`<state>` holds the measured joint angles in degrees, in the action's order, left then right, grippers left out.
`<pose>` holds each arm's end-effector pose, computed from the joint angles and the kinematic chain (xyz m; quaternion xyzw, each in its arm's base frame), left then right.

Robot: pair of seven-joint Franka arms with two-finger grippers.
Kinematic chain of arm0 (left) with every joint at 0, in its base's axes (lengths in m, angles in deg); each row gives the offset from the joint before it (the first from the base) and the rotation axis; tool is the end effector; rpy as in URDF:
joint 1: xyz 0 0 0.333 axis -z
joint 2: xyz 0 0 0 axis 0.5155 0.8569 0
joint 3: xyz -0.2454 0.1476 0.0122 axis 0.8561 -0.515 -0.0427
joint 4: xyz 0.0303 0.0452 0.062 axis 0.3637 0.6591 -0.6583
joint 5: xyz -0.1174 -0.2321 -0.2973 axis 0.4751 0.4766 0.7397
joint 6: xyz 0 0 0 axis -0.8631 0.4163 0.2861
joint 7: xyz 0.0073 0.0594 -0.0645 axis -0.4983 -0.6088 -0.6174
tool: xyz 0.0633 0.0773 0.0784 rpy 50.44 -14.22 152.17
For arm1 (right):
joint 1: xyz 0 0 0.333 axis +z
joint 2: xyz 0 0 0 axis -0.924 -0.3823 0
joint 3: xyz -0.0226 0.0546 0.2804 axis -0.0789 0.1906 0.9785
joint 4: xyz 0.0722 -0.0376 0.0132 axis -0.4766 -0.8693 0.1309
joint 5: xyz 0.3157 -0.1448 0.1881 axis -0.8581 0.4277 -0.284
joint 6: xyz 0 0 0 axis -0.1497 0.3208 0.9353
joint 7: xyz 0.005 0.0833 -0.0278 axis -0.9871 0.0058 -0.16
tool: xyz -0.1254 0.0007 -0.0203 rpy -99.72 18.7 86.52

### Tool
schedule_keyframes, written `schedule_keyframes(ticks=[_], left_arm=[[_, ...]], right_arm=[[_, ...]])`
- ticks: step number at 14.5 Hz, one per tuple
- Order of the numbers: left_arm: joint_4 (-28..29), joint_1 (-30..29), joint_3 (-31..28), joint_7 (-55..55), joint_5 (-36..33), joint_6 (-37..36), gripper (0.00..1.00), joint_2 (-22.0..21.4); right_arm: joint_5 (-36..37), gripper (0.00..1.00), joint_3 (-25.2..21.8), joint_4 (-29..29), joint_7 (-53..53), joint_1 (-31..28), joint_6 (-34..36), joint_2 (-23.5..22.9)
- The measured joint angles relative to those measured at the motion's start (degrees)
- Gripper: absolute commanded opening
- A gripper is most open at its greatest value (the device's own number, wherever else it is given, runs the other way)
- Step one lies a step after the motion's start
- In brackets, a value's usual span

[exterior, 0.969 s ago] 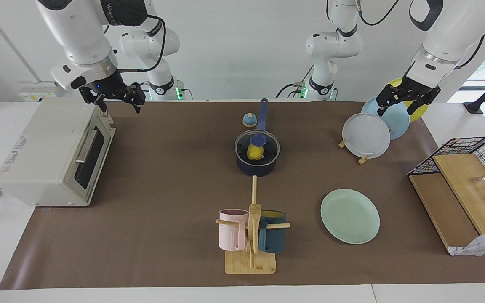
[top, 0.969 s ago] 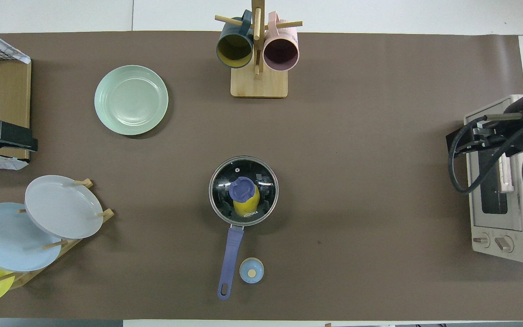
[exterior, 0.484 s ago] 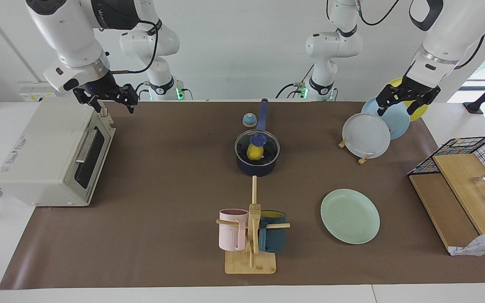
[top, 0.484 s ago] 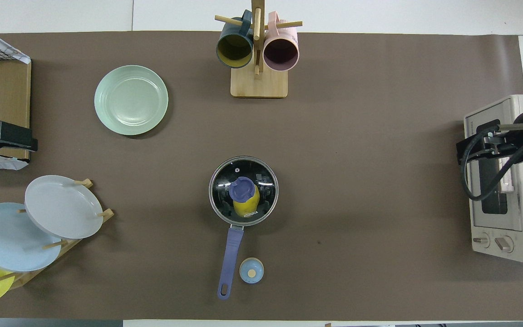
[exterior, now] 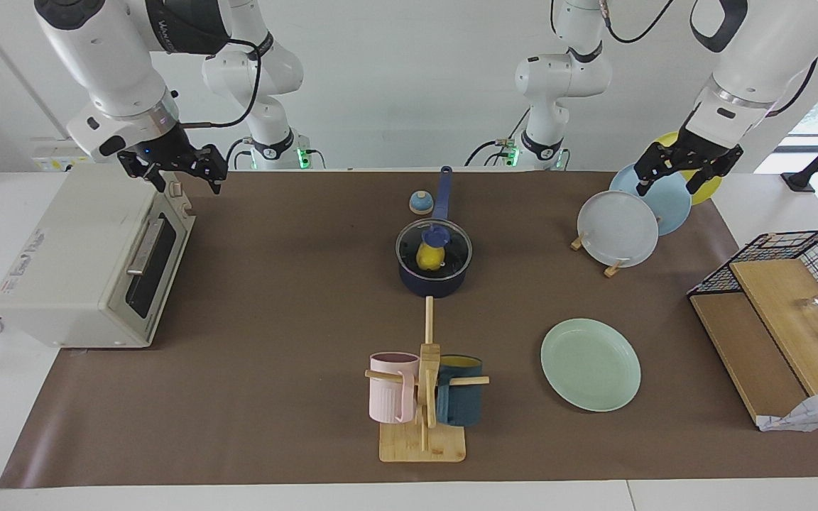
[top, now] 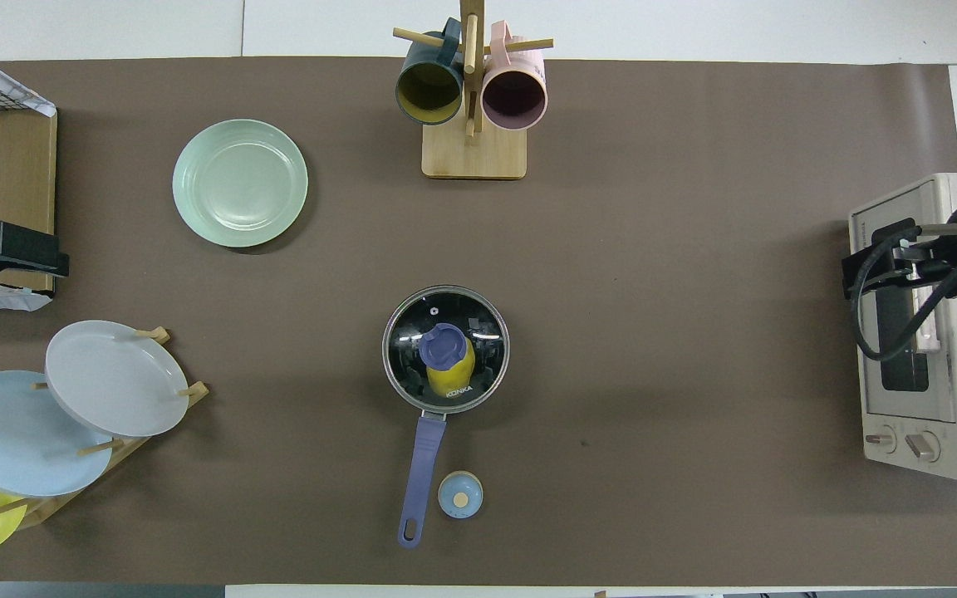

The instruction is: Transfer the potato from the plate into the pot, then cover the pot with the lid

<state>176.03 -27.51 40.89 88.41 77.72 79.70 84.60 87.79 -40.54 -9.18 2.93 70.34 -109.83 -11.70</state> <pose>0.5407 -0.0321 0.5748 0.9999 -0.0144 -0.0039 0.0078 0.5386 0.0093 0.5536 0.9970 -0.0145 -0.0708 0.0263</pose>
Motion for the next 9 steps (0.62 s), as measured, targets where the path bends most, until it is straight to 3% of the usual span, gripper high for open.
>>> schedule_keyframes(ticks=[9], left_arm=[[0.0,0.0,0.0,0.0,0.0,0.0,1.0,0.0]], right_arm=[[-0.05,1.0,0.08,0.0,-0.08,-1.67,-0.02,-0.12]])
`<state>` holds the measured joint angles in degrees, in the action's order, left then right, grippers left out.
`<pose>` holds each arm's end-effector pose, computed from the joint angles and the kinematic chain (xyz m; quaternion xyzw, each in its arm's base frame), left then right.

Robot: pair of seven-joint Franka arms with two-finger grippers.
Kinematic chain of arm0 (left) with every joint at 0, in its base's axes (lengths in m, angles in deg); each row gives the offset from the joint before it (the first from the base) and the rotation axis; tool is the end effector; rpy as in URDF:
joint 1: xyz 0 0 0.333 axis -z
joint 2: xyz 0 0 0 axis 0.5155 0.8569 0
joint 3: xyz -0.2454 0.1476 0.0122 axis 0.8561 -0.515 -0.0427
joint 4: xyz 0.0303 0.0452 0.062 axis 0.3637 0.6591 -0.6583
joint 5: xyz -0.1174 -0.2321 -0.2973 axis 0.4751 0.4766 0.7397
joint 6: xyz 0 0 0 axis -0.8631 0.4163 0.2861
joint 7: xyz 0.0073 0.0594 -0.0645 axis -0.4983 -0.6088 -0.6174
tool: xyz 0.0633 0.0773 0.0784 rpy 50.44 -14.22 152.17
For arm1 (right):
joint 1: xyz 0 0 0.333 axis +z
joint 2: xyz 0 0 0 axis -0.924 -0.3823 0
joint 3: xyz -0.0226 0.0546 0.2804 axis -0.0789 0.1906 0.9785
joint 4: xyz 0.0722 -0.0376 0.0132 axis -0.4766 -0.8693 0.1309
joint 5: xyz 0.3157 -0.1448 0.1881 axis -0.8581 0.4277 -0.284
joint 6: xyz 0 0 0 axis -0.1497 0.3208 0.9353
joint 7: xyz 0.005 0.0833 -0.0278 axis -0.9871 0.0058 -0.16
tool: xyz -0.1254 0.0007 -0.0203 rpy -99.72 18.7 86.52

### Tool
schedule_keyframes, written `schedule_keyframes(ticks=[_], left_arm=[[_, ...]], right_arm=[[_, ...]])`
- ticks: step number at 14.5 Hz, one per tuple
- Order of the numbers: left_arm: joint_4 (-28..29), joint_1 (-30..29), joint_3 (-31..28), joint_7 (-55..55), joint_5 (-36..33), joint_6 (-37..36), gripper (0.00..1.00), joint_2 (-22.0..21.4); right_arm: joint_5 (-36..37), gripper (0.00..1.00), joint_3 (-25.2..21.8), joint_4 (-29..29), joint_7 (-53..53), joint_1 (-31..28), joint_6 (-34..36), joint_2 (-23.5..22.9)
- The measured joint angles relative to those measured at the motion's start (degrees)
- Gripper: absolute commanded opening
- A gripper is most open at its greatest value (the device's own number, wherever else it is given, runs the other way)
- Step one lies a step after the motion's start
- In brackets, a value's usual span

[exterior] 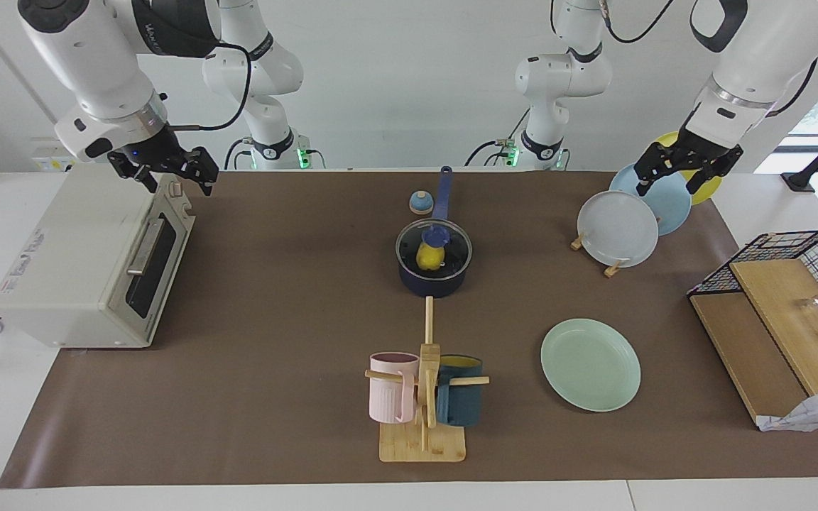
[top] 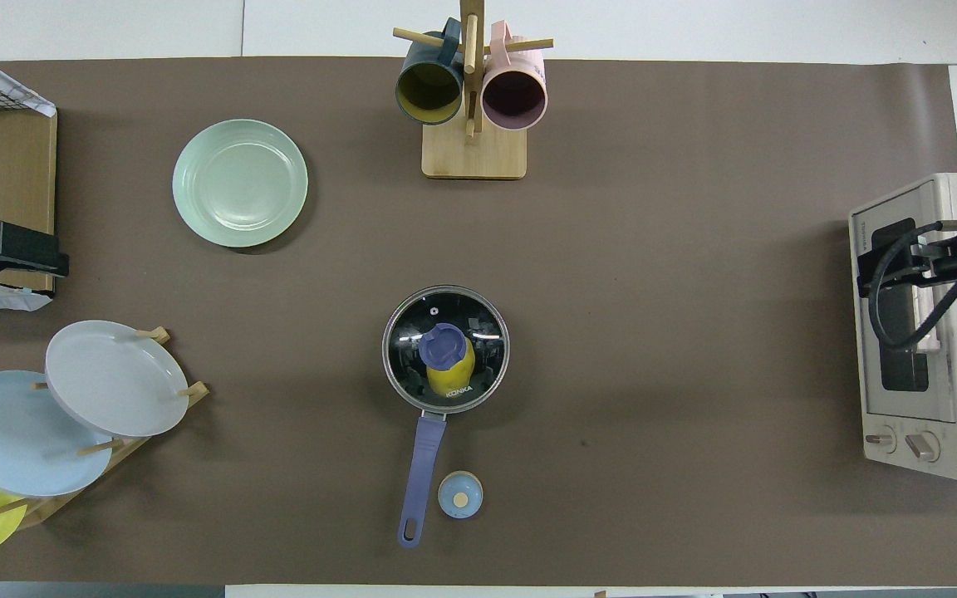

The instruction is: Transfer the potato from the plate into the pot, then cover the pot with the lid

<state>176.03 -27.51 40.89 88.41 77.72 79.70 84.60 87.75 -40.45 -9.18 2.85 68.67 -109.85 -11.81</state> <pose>0.5407 -0.0321 0.5748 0.9999 -0.0144 -0.0039 0.0078 0.5391 -0.0054 0.5525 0.9967 -0.0275 -0.0720 0.0249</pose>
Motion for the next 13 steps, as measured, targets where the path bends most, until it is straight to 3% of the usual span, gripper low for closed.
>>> schedule_keyframes(ticks=[13], left_arm=[[0.0,0.0,0.0,0.0,0.0,0.0,1.0,0.0]], right_arm=[[-0.05,1.0,0.0,0.1,-1.14,-0.01,-1.29,-0.03]])
